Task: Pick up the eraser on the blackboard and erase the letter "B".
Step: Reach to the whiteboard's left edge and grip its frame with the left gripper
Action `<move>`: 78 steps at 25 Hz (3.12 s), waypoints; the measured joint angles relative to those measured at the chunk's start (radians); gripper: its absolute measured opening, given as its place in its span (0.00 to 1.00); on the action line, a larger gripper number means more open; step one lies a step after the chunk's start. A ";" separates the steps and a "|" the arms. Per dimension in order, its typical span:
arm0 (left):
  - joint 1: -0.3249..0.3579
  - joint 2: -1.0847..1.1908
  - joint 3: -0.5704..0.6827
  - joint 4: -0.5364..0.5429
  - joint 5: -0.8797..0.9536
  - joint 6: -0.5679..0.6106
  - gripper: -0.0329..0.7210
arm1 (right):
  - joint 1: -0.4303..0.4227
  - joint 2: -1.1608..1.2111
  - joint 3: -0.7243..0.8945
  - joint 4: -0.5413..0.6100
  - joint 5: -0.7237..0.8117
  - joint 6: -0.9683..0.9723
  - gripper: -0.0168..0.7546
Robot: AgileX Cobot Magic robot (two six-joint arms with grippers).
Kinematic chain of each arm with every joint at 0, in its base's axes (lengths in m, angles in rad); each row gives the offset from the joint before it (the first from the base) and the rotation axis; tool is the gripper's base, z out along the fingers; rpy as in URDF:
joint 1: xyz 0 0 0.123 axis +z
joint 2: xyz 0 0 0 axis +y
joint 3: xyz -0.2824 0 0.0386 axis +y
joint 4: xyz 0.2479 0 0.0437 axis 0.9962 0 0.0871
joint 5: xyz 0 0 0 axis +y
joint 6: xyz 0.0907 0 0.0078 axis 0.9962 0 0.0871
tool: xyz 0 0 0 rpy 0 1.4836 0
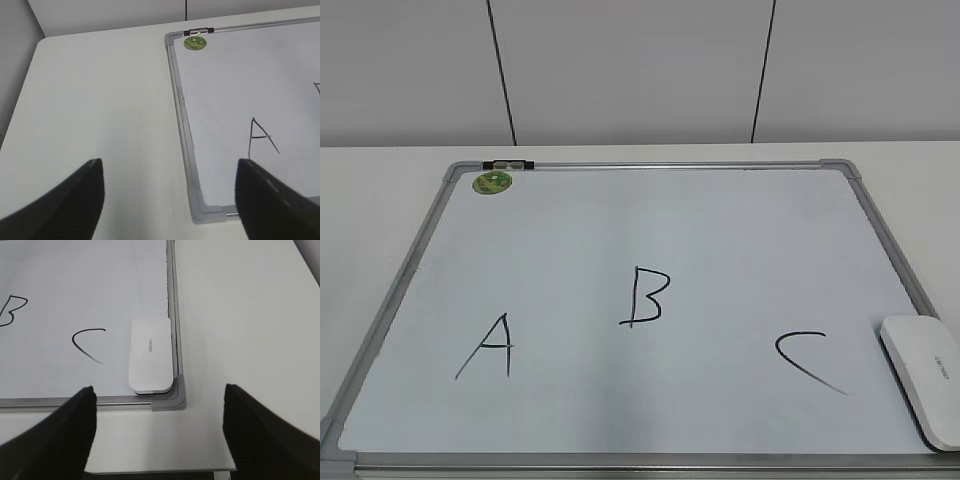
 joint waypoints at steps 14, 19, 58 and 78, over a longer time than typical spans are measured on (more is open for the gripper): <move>0.000 0.781 -0.277 -0.071 -0.135 0.000 0.83 | 0.000 0.000 0.000 0.000 0.000 0.000 0.78; 0.000 1.011 -0.390 -0.088 -0.129 0.024 0.82 | 0.000 0.000 0.000 0.000 0.000 0.000 0.78; 0.022 1.807 -0.796 -0.203 -0.025 0.143 0.52 | 0.000 0.000 0.000 0.000 0.000 0.000 0.78; 0.079 1.872 -0.801 -0.331 -0.023 0.275 0.42 | 0.000 0.000 0.000 0.000 0.000 0.000 0.78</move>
